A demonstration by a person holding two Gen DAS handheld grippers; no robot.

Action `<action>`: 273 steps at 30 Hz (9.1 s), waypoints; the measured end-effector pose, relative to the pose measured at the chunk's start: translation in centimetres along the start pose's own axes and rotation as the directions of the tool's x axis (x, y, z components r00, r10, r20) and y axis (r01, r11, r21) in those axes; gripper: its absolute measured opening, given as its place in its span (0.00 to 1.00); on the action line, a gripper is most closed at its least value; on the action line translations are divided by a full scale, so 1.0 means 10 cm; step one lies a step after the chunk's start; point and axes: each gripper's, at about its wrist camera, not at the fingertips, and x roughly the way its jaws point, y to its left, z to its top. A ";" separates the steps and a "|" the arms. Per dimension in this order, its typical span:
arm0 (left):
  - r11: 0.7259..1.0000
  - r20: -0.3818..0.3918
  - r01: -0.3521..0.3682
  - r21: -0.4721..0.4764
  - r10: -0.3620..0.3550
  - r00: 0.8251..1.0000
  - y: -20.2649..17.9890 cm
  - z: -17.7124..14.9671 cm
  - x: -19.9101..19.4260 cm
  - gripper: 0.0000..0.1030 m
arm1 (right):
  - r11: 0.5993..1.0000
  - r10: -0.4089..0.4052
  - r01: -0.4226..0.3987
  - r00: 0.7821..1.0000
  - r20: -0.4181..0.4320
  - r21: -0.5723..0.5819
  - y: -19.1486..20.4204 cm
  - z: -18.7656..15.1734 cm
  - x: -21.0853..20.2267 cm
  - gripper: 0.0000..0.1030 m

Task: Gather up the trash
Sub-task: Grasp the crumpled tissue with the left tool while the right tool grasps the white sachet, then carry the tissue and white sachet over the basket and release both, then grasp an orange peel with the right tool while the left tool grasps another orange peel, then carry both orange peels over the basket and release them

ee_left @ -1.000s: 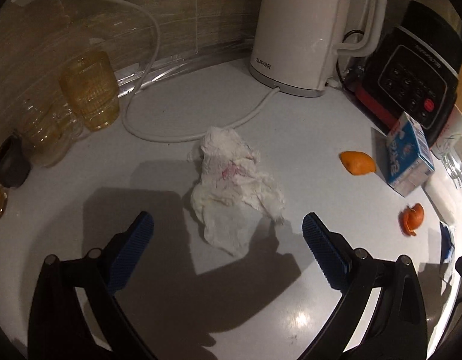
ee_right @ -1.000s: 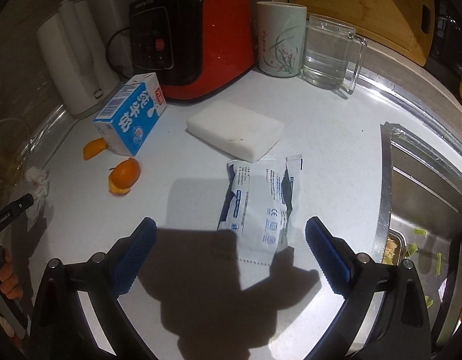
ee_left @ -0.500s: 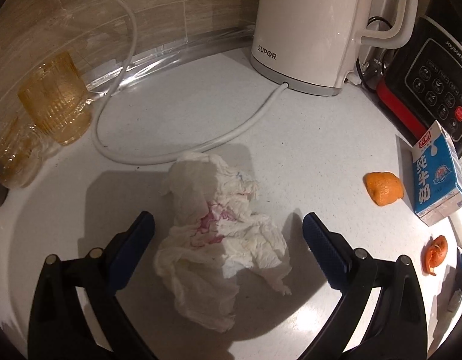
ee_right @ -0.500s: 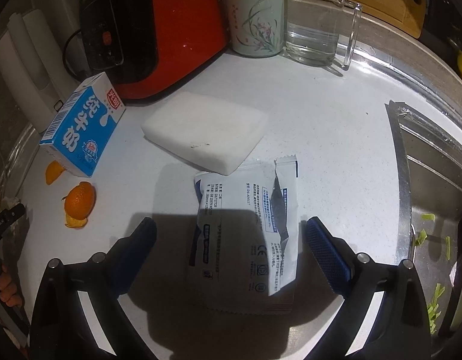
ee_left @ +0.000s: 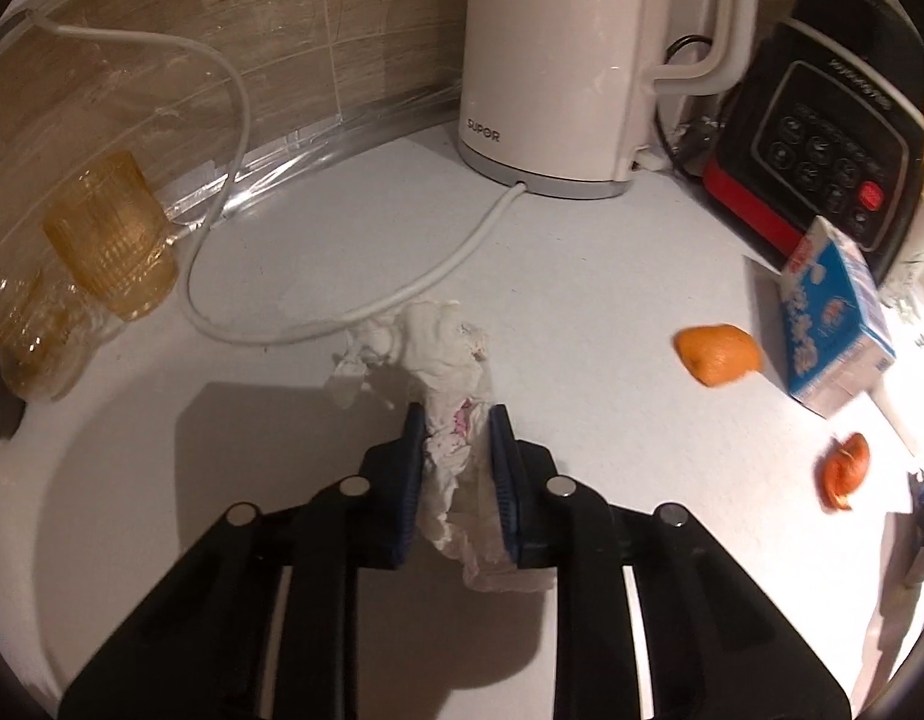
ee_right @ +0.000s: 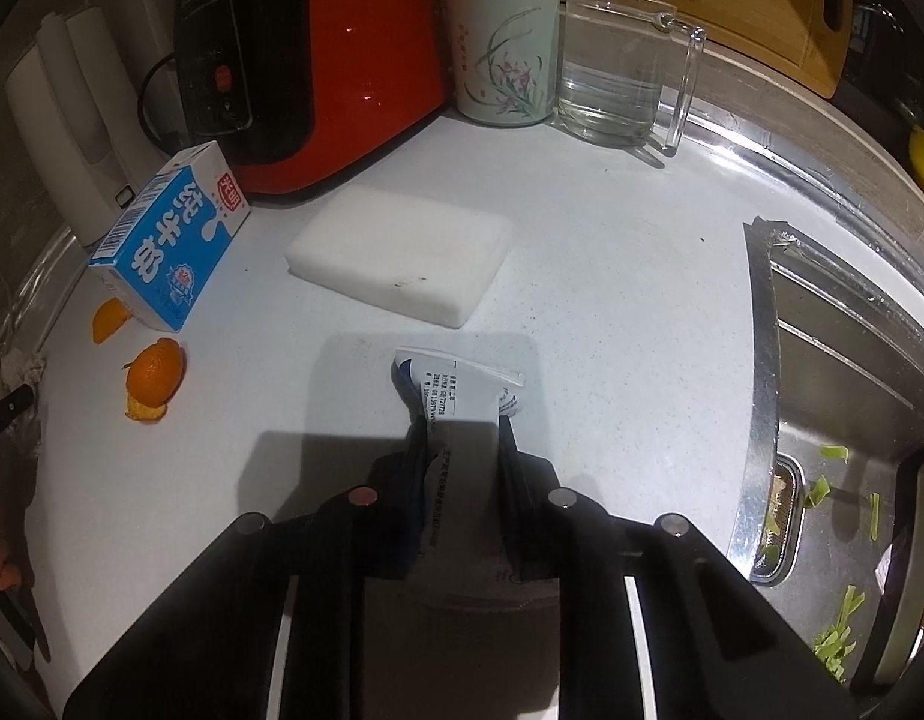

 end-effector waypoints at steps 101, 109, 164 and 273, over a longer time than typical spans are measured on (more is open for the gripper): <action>0.936 -0.356 0.258 0.237 -0.163 0.920 -1.00 -4.27 -2.55 0.75 | 0.978 0.202 -0.205 0.977 -0.068 -0.036 -0.94 -3.53 -2.46 0.80; 0.940 -0.340 0.246 0.235 -0.157 0.927 -0.98 -4.18 -2.61 0.77 | 0.975 0.215 -0.217 0.975 -0.051 -0.036 -0.96 -3.46 -2.50 0.80; 0.838 -0.046 0.362 0.409 -0.377 0.925 -0.56 0.06 0.05 0.85 | 0.970 0.207 -0.202 0.978 0.019 -0.131 1.41 -0.01 0.03 0.66; 0.899 -0.134 0.357 0.255 -0.333 0.933 -0.78 -3.33 -3.00 0.09 | 0.890 0.324 -0.334 0.942 -0.083 -0.311 -0.10 -3.38 -2.58 0.21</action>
